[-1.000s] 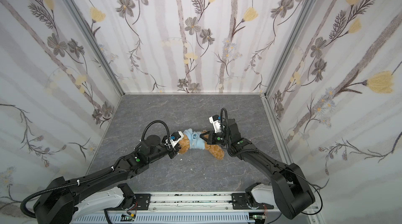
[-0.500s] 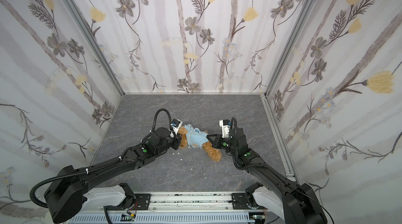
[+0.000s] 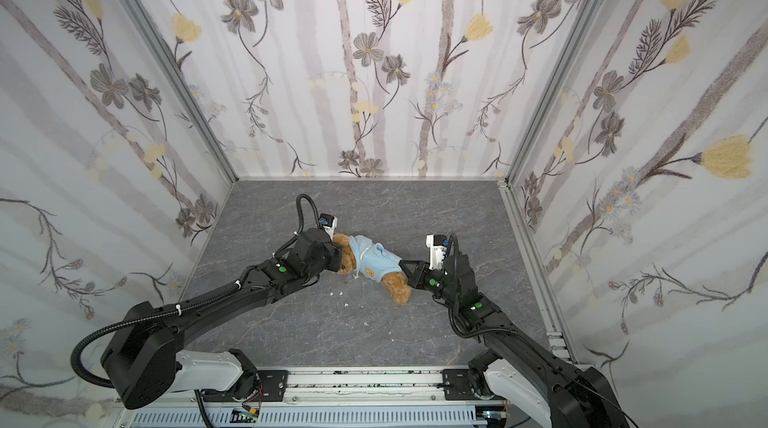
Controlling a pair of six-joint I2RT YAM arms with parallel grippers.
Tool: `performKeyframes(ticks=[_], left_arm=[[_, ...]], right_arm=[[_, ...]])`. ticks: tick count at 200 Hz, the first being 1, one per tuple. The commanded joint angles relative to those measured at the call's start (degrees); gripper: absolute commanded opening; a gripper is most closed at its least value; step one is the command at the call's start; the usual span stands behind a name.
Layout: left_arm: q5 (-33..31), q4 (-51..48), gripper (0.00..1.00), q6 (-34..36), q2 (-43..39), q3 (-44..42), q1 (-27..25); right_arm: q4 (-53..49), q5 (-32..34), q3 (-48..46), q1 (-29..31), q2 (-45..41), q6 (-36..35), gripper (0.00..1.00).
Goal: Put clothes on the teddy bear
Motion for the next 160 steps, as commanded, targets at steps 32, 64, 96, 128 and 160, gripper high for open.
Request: performKeyframes(ticks=[32,64,96,128,160], left_arm=[[-1.10,-6.23,0.00,-8.21,-1.09,1.74,2.99],[3.37,-6.02,0.00,-8.05,-2.15,2.86,2.12],[4.74,-6.12,0.00,-7.21,-3.41,2.06,1.72],[11.74,-8.57,0.00,-13.05,-2.88,3.54,2.97],[30.67,-8.71,0.00,-23.84,-1.51,6.23,6.16]], right_arm=[[3.57,3.83,-0.38,-0.14,1.82,-3.95,0.00],[0.10,-1.41,5.80,-0.19,7.19,-9.66,0.28],[-9.18,5.28,10.63,-0.32,3.32,-17.60,0.51],[-14.60,10.28,13.77,0.45,0.17,-23.12,0.66],[-13.00,8.43,13.95,2.92,1.37,-23.41,0.66]])
